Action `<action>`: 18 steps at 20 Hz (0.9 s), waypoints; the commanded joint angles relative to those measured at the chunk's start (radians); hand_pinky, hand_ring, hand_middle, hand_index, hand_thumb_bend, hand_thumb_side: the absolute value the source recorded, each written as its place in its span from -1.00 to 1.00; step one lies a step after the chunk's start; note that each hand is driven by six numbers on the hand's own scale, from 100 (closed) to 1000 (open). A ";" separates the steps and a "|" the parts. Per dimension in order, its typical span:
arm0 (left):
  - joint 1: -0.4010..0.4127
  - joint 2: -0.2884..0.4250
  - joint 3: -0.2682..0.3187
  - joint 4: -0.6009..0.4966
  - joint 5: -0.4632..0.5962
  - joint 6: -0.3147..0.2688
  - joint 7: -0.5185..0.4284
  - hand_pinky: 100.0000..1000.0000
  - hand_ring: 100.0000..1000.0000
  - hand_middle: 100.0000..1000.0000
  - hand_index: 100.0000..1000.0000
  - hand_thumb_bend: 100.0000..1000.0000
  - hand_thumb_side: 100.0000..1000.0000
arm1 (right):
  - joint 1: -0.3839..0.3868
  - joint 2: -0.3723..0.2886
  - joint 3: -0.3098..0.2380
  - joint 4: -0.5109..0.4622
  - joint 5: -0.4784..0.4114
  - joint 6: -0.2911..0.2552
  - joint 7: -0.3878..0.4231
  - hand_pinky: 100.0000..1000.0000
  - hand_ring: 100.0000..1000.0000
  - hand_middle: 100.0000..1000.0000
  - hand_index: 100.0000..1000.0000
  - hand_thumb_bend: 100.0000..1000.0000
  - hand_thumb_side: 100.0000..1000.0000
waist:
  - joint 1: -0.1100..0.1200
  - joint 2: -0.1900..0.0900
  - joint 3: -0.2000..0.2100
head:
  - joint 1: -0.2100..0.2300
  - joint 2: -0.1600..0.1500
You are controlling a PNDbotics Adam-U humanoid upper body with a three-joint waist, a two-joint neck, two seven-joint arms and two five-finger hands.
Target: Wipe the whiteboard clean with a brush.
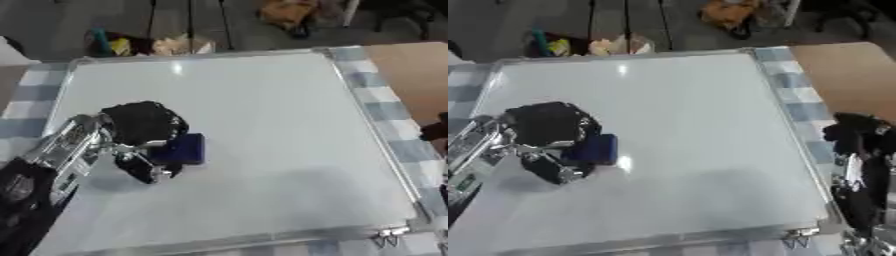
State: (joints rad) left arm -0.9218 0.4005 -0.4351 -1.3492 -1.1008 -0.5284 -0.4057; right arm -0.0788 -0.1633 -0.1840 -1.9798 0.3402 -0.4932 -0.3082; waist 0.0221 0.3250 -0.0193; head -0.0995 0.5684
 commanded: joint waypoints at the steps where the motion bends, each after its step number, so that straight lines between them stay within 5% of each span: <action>1: -0.006 0.048 0.040 -0.024 0.020 0.026 -0.004 -0.04 0.11 -0.38 -0.55 -1.00 -0.15 | -0.003 -0.009 -0.004 -0.020 -0.005 -0.002 0.004 -0.18 -0.04 -0.24 0.28 -1.00 0.32 | -0.001 -0.021 0.001 | -0.004 -0.013; 18: -0.063 0.181 0.222 0.176 0.135 0.160 -0.140 -0.04 0.09 -0.43 -0.55 -1.00 -0.04 | -0.002 -0.009 0.001 -0.020 0.002 -0.004 0.007 -0.18 -0.05 -0.25 0.28 -1.00 0.32 | 0.002 -0.014 -0.001 | 0.014 -0.006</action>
State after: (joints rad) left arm -0.9595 0.5461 -0.2400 -1.1841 -0.9739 -0.3766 -0.5356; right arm -0.0784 -0.1633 -0.1836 -1.9798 0.3405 -0.4949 -0.3057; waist 0.0244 0.3272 -0.0206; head -0.0903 0.5690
